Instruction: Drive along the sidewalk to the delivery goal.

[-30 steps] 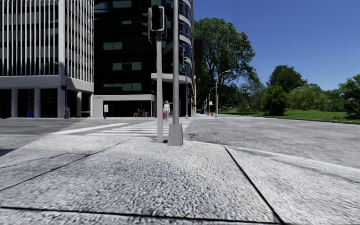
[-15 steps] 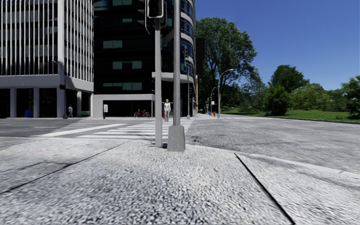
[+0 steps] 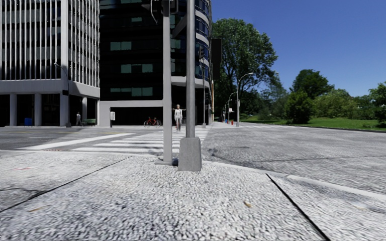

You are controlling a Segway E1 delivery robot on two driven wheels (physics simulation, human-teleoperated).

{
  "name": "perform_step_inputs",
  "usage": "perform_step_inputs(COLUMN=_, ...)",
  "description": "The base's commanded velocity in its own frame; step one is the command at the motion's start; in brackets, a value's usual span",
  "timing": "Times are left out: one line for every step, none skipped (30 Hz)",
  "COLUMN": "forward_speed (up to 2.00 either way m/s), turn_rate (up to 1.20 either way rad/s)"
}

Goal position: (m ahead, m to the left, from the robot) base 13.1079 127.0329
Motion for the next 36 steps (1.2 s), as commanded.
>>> perform_step_inputs(forward_speed=1.28, turn_rate=0.24)
perform_step_inputs(forward_speed=1.28, turn_rate=0.27)
perform_step_inputs(forward_speed=1.28, turn_rate=0.28)
perform_step_inputs(forward_speed=1.28, turn_rate=0.28)
perform_step_inputs(forward_speed=1.28, turn_rate=0.28)
perform_step_inputs(forward_speed=1.28, turn_rate=0.28)
perform_step_inputs(forward_speed=1.29, turn_rate=0.29)
perform_step_inputs(forward_speed=1.29, turn_rate=0.3)
perform_step_inputs(forward_speed=1.3, turn_rate=0.31)
perform_step_inputs(forward_speed=1.3, turn_rate=0.32)
perform_step_inputs(forward_speed=1.3, turn_rate=0.34)
perform_step_inputs(forward_speed=1.3, turn_rate=0.36)
perform_step_inputs(forward_speed=1.3, turn_rate=0.39)
perform_step_inputs(forward_speed=1.31, turn_rate=0.41)
perform_step_inputs(forward_speed=1.31, turn_rate=0.44)
perform_step_inputs(forward_speed=1.31, turn_rate=0.46)
perform_step_inputs(forward_speed=1.31, turn_rate=0.46)
perform_step_inputs(forward_speed=1.31, turn_rate=0.47)
perform_step_inputs(forward_speed=1.31, turn_rate=0.5)
perform_step_inputs(forward_speed=1.31, turn_rate=0.56)
perform_step_inputs(forward_speed=1.32, turn_rate=0.59)
perform_step_inputs(forward_speed=1.32, turn_rate=0.61)
perform_step_inputs(forward_speed=1.33, turn_rate=0.61)
perform_step_inputs(forward_speed=1.34, turn_rate=0.62)
perform_step_inputs(forward_speed=1.34, turn_rate=0.62)
perform_step_inputs(forward_speed=1.37, turn_rate=0.63)
perform_step_inputs(forward_speed=1.42, turn_rate=0.64)
perform_step_inputs(forward_speed=1.46, turn_rate=0.65)
perform_step_inputs(forward_speed=1.48, turn_rate=0.66)
perform_step_inputs(forward_speed=1.5, turn_rate=0.66)
perform_step_inputs(forward_speed=1.5, turn_rate=0.67)
perform_step_inputs(forward_speed=1.51, turn_rate=0.67)
perform_step_inputs(forward_speed=1.51, turn_rate=0.67)
perform_step_inputs(forward_speed=1.51, turn_rate=0.67)
perform_step_inputs(forward_speed=1.52, turn_rate=0.67)
perform_step_inputs(forward_speed=1.52, turn_rate=0.67)
